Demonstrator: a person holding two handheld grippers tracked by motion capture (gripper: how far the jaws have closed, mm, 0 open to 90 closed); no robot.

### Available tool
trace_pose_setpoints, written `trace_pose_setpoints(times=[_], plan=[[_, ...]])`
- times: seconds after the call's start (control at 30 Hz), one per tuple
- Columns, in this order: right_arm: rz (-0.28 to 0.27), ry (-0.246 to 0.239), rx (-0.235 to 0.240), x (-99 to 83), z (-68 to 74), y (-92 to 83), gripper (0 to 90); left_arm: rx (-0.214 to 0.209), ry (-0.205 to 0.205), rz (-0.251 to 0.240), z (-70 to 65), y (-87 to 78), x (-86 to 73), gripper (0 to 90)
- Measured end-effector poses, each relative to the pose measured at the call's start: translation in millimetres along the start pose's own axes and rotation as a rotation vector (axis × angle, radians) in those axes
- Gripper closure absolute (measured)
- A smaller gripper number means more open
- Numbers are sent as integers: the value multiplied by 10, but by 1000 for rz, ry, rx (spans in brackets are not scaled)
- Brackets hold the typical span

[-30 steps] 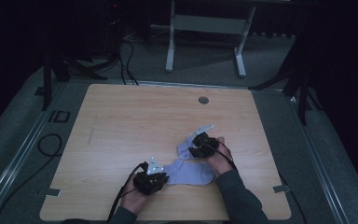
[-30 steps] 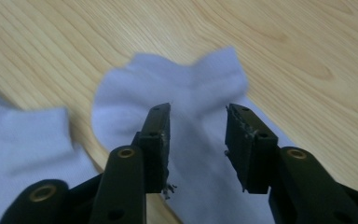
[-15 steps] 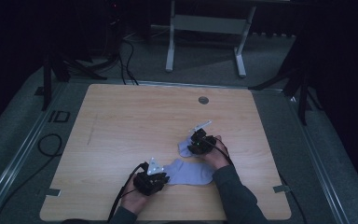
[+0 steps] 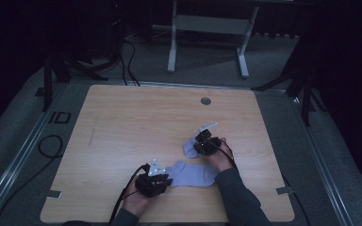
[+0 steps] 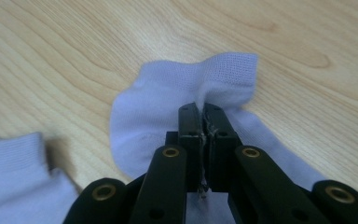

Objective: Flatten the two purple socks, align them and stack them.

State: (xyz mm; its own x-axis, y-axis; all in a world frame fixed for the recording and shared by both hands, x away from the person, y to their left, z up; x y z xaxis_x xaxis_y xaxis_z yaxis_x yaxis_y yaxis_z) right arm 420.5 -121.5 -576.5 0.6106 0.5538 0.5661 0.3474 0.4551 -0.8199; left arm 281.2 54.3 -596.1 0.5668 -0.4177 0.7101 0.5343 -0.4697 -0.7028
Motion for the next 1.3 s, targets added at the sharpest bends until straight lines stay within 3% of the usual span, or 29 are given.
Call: trace_pose_setpoints(times=[0.3, 0.57, 0.87, 0.97, 1.3], plan=[[-29, -9, 13, -31, -14, -205, 870, 3, -6, -8, 7, -8, 6, 690], [-87, -27, 34, -60, 38, -483, 868, 5, -21, -27, 46, -41, 25, 660], [-164, -31, 35, -119, 32, -832, 868, 1, -10, -48, 50, -75, 47, 649], [-223, -28, 41, -182, 67, -1032, 868, 0, -21, -66, 71, -99, 62, 650], [-296, -61, 58, -233, 242, -1332, 868, 16, -7, -18, 70, -12, 3, 665]])
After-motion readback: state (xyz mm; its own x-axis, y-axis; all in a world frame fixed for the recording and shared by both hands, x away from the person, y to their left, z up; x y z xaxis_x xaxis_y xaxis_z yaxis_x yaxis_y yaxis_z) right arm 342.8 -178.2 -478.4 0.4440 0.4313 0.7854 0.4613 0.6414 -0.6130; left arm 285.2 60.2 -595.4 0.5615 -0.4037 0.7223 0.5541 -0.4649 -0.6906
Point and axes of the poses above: each handheld gripper's, and its own axes: y roughly forward along the jaws, x roughly out of its top, z roughly to its left, the point moved 5 cm from there along y, roughly forward along the jaws, and after that the axes turned 7 degrees about x, right-handed, at the moved point
